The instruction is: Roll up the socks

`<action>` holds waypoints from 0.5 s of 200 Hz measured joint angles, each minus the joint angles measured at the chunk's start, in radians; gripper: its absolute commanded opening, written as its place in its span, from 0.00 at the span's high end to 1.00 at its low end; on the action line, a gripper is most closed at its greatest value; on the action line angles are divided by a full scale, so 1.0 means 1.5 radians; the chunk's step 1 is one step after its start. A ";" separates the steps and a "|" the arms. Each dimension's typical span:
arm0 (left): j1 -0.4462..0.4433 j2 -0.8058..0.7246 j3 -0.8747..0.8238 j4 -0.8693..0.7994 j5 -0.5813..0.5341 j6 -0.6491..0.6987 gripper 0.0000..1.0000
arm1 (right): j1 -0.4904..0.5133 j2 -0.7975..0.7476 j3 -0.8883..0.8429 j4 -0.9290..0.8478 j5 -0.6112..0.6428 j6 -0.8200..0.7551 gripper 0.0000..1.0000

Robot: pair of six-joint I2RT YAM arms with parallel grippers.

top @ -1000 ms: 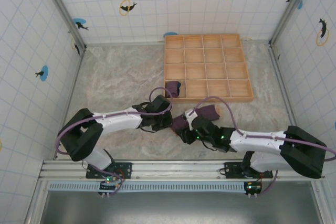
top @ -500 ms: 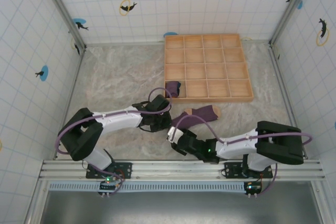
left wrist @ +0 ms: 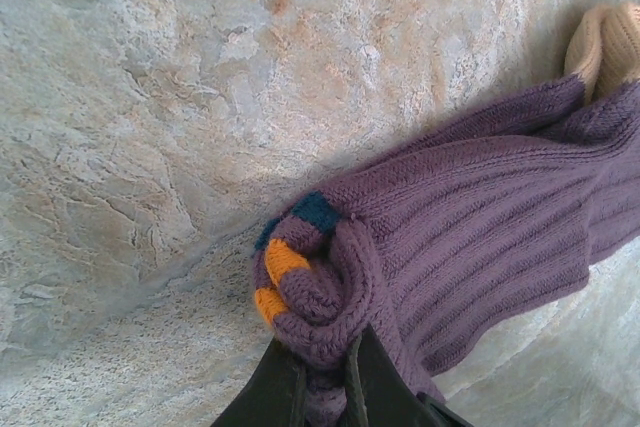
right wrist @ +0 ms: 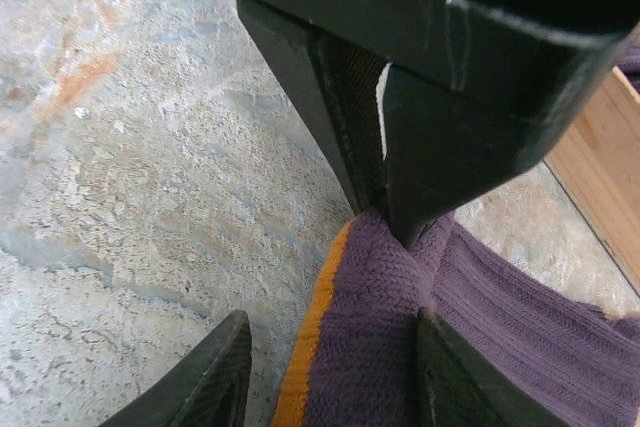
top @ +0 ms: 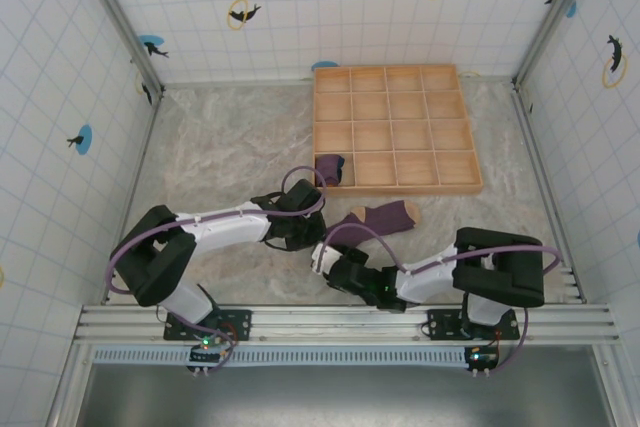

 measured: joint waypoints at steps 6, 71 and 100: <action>0.000 0.000 0.000 0.000 0.001 0.000 1.00 | -0.001 0.004 0.000 0.000 0.004 0.002 0.58; 0.003 0.000 0.000 0.000 0.007 0.000 1.00 | -0.009 0.015 0.000 -0.001 0.022 0.026 0.81; 0.005 0.000 0.000 0.000 0.008 0.000 0.96 | -0.010 0.015 0.000 -0.003 0.019 0.035 1.00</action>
